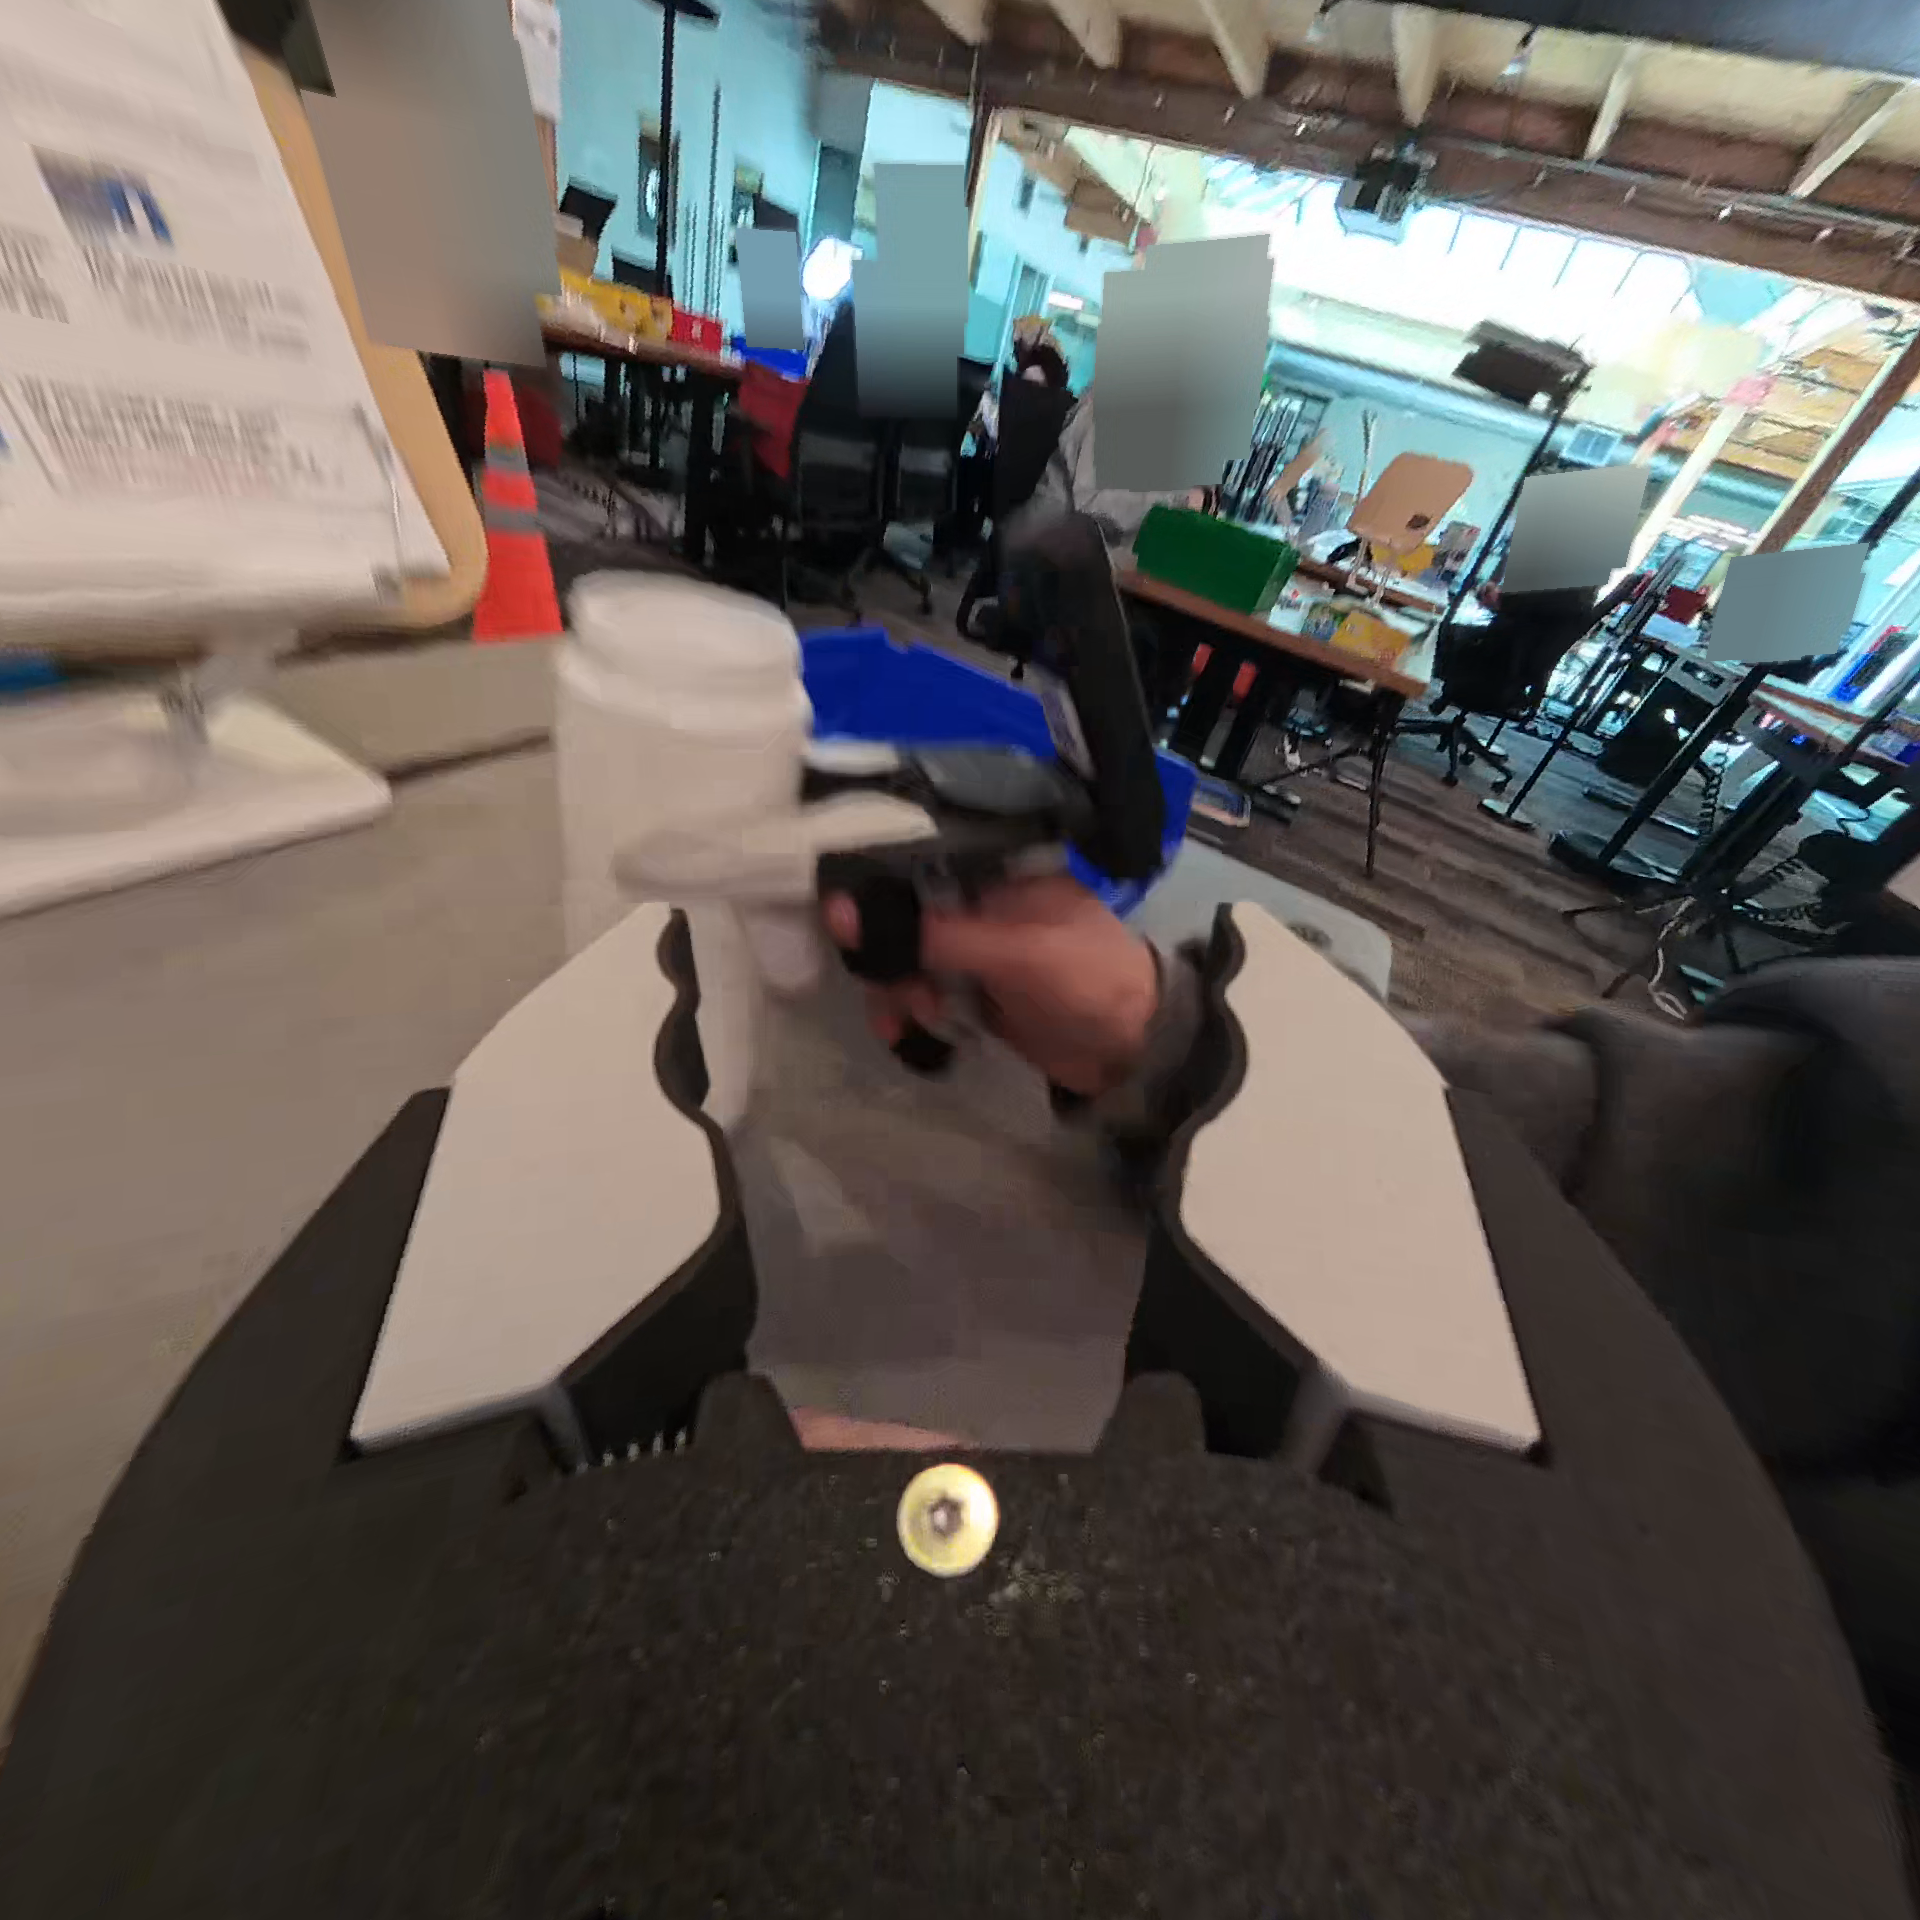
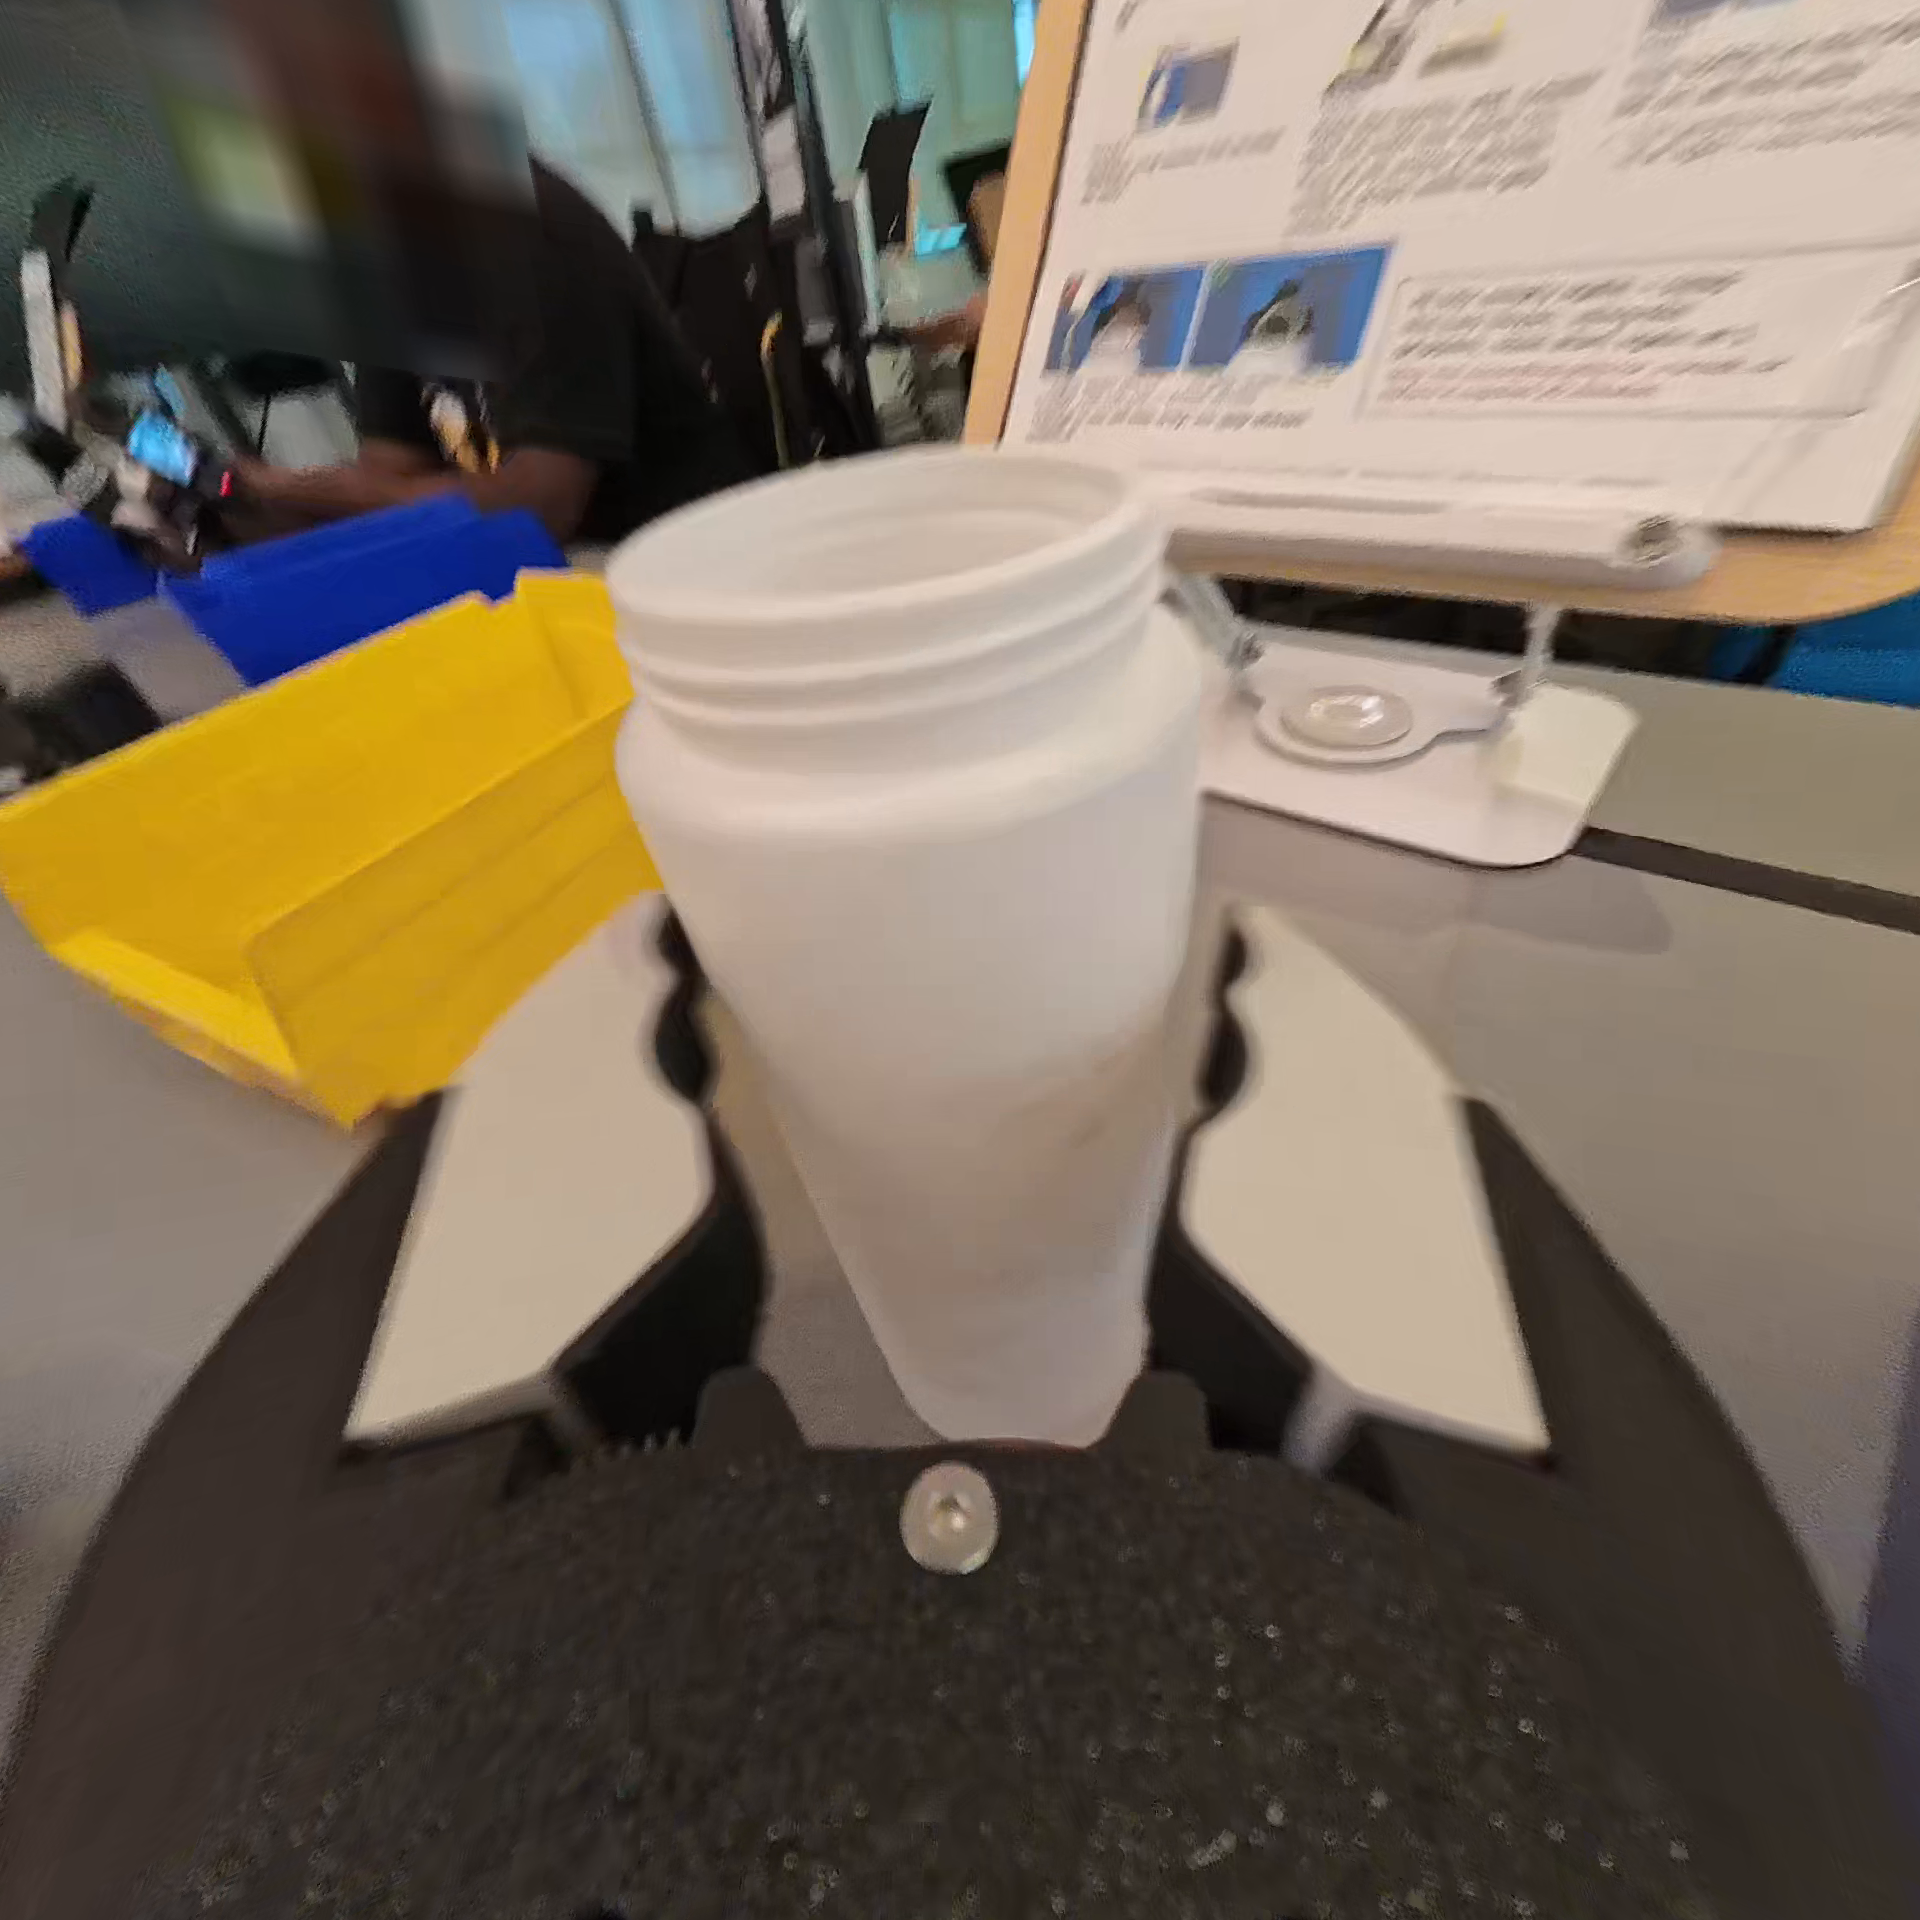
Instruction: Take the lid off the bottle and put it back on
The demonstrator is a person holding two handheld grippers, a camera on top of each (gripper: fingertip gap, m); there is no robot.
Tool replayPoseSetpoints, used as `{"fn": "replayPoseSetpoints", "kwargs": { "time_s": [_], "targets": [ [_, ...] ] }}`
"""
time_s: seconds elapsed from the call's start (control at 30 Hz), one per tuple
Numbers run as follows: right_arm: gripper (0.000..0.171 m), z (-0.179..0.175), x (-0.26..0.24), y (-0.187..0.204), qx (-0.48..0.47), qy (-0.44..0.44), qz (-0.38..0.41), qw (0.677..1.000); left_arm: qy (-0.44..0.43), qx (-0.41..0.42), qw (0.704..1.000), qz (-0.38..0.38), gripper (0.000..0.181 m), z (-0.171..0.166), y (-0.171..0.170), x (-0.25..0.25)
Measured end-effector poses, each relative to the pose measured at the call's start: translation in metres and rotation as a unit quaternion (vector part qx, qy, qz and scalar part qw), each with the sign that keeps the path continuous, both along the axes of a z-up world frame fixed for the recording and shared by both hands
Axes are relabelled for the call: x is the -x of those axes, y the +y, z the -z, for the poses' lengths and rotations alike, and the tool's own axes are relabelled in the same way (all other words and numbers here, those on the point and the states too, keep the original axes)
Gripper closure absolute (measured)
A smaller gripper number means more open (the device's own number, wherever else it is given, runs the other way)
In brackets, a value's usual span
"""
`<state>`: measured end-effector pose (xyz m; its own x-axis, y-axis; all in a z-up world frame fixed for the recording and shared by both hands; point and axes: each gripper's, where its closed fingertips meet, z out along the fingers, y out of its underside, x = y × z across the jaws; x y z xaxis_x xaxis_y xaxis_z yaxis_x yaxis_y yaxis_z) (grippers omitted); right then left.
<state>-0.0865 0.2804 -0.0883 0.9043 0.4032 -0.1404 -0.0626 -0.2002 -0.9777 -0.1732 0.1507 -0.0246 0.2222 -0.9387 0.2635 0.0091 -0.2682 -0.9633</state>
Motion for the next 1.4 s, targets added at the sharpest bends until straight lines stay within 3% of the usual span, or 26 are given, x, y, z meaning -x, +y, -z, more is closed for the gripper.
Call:
{"fn": "replayPoseSetpoints", "kwargs": {
  "time_s": [0.13,0.33,0.43,0.53,0.7,0.83,1.07,1.23,1.27,1.4],
  "targets": [
    [0.085,0.001,-0.002,0.007,0.042,-0.028,0.0,0.999,0.01,0.061,0.998,0.01,0.093,0.058,-0.057,0.021],
    [0.085,-0.121,-0.044,-0.035,-0.04,-0.063,0.03,0.997,0.026,0.025,0.999,-0.021,0.092,0.063,-0.077,0.043],
    [0.085,-0.155,-0.108,-0.041,0.019,-0.158,0.077,0.984,0.031,0.005,0.999,-0.042,0.091,0.061,-0.072,0.052],
    [0.085,-0.133,-0.182,-0.032,0.162,-0.199,0.105,0.961,0.018,0.002,0.999,-0.049,0.092,0.055,-0.07,0.055],
    [0.085,-0.025,-0.265,-0.014,0.382,-0.236,0.113,0.886,0.016,-0.003,0.999,-0.036,0.093,0.053,-0.073,0.046],
    [0.085,0.04,-0.282,-0.008,0.442,-0.224,0.117,0.861,0.033,-0.033,0.998,-0.03,0.094,0.054,-0.074,0.035],
    [0.084,0.117,-0.301,-0.011,0.513,-0.23,0.128,0.817,0.05,-0.027,0.998,-0.021,0.094,0.066,-0.067,0.028],
    [0.081,0.111,-0.305,-0.007,0.5,-0.234,0.127,0.824,0.048,-0.01,0.998,-0.042,0.095,0.065,-0.05,0.035],
    [0.065,0.101,-0.305,-0.007,0.487,-0.235,0.132,0.831,0.048,-0.004,0.998,-0.05,0.095,0.064,-0.046,0.04],
    [0.065,0.014,-0.295,-0.028,0.341,-0.21,0.167,0.901,0.025,0.006,0.992,-0.122,0.105,0.046,-0.033,0.077]
  ]
}}
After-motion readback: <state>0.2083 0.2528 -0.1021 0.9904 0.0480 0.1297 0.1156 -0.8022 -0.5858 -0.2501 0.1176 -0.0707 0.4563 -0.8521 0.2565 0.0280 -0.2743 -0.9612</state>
